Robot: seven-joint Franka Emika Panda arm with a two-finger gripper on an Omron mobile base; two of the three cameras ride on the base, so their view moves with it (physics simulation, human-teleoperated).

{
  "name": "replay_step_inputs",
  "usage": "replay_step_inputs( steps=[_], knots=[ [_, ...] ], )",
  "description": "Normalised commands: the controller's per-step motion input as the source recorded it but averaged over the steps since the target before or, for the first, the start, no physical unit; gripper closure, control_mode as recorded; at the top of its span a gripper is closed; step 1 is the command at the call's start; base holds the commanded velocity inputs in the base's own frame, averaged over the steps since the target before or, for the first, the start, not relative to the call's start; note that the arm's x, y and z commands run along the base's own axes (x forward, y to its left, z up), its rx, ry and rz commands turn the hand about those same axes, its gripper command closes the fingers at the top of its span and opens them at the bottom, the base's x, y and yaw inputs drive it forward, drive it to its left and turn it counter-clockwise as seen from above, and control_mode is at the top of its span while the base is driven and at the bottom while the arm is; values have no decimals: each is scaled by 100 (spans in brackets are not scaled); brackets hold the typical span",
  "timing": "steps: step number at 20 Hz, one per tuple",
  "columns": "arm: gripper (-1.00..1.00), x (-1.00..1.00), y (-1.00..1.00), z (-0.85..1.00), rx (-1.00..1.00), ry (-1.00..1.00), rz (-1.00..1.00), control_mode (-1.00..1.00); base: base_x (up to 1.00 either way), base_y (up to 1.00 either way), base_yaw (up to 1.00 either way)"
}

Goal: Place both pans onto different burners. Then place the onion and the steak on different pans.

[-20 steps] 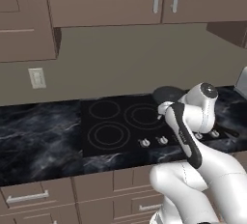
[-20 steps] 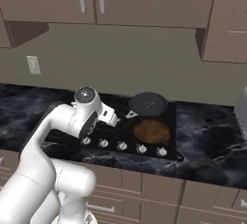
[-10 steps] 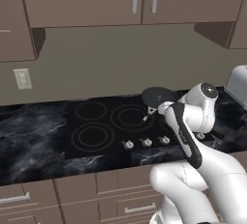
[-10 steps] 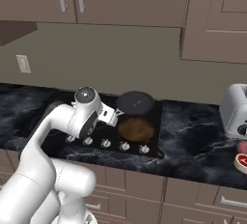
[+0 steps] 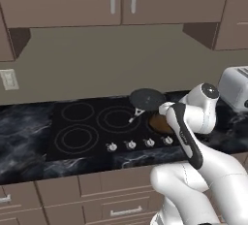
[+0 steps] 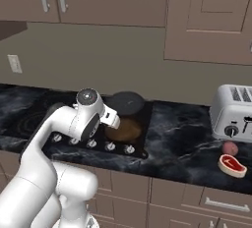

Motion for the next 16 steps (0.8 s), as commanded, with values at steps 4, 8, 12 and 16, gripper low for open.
replay_step_inputs(
  steps=[4,8,12,16],
  knots=[
    [-100,0,0,0,0,0,0,100,-14,-47,4],
    [-100,0,0,0,0,0,0,100,-17,-50,4],
    [-100,0,0,0,0,0,0,100,-15,-51,4],
    [-100,0,0,0,0,0,0,100,-14,-50,4]
  ],
)
